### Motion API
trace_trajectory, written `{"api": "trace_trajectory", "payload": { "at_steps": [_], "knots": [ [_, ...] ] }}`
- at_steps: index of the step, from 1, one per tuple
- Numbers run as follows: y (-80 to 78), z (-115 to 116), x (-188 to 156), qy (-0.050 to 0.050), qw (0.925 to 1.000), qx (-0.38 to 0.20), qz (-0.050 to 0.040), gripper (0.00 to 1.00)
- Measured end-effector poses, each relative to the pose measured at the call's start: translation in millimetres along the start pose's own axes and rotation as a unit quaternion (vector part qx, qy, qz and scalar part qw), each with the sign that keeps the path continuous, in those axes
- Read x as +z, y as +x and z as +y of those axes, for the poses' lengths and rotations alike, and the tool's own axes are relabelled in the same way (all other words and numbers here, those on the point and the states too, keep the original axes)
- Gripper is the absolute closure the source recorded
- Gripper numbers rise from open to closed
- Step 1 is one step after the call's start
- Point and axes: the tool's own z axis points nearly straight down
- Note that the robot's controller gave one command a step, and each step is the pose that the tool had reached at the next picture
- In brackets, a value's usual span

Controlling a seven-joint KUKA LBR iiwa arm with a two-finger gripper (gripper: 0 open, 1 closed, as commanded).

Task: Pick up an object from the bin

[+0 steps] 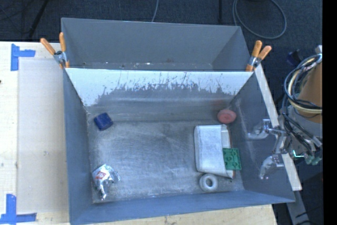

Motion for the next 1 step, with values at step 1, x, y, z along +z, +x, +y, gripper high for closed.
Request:
{"api": "trace_trajectory", "payload": {
  "at_steps": [1],
  "knots": [
    [-3.0,18.4,133.7,0.002,0.9985,0.054,-0.0122,0.00]
  ]
}}
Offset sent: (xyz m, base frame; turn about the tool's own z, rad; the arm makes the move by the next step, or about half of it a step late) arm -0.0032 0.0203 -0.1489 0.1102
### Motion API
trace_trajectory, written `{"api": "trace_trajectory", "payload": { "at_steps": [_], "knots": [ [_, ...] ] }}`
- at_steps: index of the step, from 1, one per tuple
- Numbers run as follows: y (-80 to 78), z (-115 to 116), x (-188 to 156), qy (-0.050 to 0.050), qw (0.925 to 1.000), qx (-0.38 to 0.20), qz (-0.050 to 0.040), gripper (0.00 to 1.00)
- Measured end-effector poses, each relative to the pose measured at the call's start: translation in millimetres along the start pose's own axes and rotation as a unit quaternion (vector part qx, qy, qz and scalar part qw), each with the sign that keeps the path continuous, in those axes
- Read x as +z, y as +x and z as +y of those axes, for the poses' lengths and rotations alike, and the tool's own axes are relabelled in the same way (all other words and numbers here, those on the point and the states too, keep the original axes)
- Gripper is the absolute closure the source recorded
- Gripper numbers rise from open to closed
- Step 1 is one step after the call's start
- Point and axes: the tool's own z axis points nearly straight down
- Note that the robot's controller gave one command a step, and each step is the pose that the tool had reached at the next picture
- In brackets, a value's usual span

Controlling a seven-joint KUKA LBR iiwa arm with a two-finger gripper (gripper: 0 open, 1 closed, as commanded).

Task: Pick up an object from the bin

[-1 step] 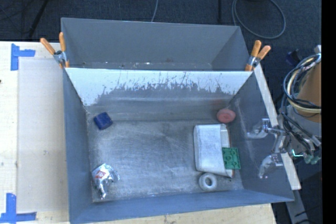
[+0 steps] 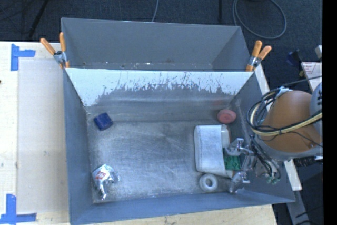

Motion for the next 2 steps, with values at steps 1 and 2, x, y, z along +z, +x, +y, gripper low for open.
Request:
{"api": "trace_trajectory", "payload": {
  "at_steps": [1,2],
  "knots": [
    [0.3,20.7,9.0,0.004,0.9960,0.089,-0.0026,0.00],
    [2.8,29.0,9.4,-0.001,0.9787,0.205,-0.0011,0.00]
  ]
}}
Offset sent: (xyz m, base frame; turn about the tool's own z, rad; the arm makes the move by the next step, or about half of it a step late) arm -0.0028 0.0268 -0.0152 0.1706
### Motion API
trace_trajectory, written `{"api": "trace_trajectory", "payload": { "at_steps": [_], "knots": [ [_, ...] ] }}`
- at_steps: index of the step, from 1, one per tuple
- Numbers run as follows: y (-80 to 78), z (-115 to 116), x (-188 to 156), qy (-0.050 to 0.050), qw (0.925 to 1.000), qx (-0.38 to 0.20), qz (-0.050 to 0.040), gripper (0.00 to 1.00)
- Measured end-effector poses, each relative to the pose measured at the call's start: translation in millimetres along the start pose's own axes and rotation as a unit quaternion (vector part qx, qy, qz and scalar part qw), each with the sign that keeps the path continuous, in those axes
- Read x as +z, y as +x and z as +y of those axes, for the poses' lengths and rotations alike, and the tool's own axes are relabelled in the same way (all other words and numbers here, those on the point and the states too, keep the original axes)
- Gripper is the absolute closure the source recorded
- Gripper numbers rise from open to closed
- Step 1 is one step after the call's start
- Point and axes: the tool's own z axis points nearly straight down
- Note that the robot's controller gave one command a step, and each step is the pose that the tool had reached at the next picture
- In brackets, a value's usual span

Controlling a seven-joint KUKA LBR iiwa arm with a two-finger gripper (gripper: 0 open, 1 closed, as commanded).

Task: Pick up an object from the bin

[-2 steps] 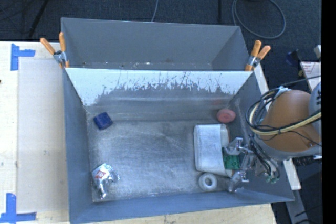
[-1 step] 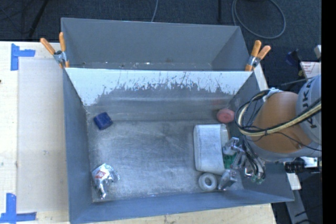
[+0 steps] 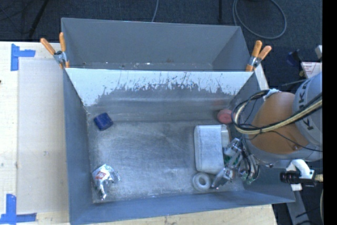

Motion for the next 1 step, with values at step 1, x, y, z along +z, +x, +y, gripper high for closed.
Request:
{"api": "trace_trajectory", "payload": {
  "at_steps": [1],
  "knots": [
    [9.6,23.6,-0.2,0.004,0.9994,0.034,-0.0047,0.00]
  ]
}}
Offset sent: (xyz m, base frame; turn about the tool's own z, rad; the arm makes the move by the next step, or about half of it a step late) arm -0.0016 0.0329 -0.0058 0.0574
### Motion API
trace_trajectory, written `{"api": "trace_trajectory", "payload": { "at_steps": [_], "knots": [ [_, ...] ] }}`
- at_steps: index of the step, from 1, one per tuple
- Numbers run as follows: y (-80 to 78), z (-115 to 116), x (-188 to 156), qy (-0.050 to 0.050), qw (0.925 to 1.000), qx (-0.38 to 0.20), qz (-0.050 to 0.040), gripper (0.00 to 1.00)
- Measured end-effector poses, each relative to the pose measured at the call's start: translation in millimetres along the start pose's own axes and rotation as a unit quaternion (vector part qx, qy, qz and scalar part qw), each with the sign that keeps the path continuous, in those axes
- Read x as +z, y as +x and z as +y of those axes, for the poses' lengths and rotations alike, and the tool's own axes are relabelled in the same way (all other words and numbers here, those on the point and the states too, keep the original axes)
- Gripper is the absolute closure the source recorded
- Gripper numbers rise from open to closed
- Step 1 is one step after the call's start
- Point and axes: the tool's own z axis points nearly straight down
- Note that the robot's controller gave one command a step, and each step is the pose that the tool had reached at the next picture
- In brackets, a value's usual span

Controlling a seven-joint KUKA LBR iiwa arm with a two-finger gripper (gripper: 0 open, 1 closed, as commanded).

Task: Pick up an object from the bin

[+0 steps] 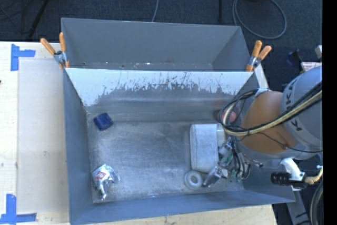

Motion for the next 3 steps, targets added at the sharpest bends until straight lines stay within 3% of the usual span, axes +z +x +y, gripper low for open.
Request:
{"api": "trace_trajectory", "payload": {
  "at_steps": [1,2,3],
  "knots": [
    [24.4,41,-1,-0.002,0.9982,0.059,-0.0013,0.00],
    [22.7,41,-2,-0.003,0.9983,0.057,-0.0040,1.00],
    [19.6,41,-70,-0.001,0.9984,0.056,0.0109,1.00]
  ]
}}
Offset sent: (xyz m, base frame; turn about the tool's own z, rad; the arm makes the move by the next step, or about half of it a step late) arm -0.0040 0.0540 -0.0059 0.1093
